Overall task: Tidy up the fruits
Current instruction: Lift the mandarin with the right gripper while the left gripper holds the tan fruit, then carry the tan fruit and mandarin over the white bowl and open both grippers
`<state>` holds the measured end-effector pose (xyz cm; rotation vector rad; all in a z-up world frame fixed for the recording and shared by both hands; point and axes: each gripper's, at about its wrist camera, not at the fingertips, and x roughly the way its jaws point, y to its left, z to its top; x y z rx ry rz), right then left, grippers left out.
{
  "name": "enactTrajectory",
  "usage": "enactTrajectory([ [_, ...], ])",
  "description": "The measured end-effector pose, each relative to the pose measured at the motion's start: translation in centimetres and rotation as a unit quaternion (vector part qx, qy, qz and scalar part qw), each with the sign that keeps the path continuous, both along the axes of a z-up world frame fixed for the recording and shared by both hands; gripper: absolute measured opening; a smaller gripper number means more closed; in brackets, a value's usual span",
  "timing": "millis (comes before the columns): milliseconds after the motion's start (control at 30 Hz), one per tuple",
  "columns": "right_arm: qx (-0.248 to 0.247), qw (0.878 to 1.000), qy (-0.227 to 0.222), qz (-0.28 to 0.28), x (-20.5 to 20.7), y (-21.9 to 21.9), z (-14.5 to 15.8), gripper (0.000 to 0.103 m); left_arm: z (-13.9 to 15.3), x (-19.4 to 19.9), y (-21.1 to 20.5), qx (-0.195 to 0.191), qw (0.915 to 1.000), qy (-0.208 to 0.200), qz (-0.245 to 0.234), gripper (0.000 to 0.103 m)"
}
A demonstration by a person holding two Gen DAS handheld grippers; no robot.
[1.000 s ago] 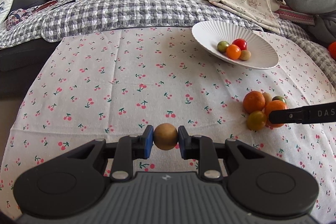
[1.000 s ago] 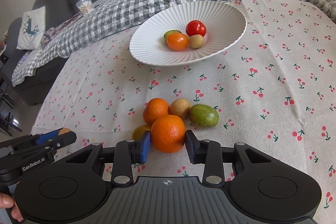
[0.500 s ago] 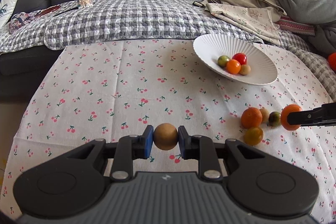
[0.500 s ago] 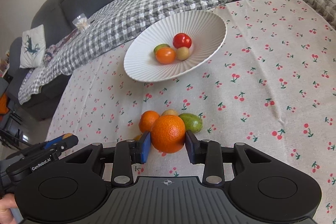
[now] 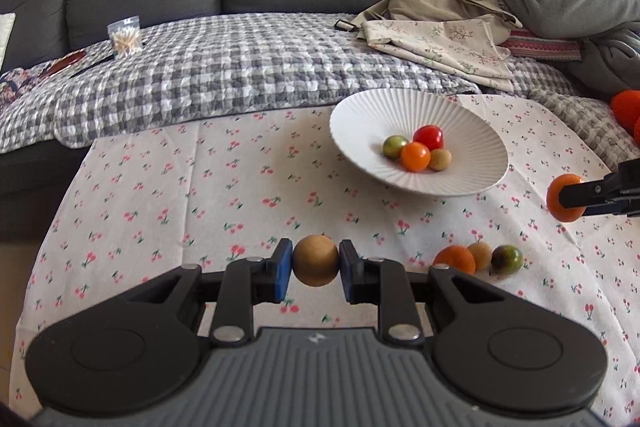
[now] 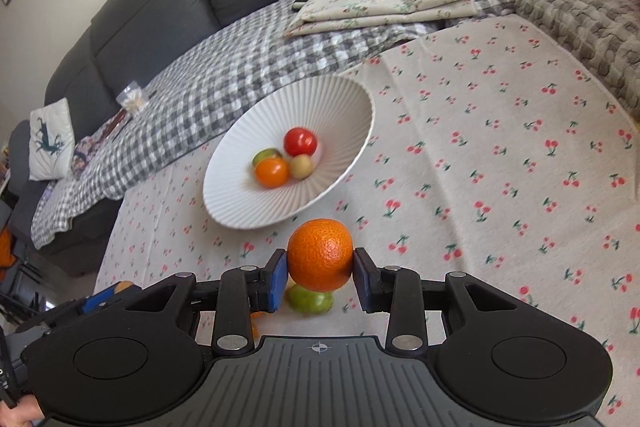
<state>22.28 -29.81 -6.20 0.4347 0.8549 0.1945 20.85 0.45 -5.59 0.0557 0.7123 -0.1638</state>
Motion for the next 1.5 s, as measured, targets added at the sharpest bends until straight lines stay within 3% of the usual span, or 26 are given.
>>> enactTrajectory([
  [267, 0.005, 1.000, -0.015, -0.021, 2.2, -1.9, 0.4, 0.034, 0.5, 3.3, -3.6, -0.007, 0.9996, -0.012, -0.026, 0.023],
  [733, 0.012, 0.998, -0.045, -0.030, 7.0, -2.0, 0.2, 0.034, -0.8, 8.1, -10.6, 0.017, 0.9968, -0.025, -0.074, 0.023],
  [1133, -0.009, 0.999, -0.034, -0.005, 9.4, 0.5, -1.7, 0.034, -3.1, 10.2, -11.4, 0.025, 0.9962, 0.003, -0.084, 0.023],
  [1500, -0.025, 0.999, -0.044, -0.001, 9.5, 1.4, -1.8, 0.037, -3.3, 10.0, -10.8, 0.024, 0.9959, 0.004, -0.087, 0.027],
])
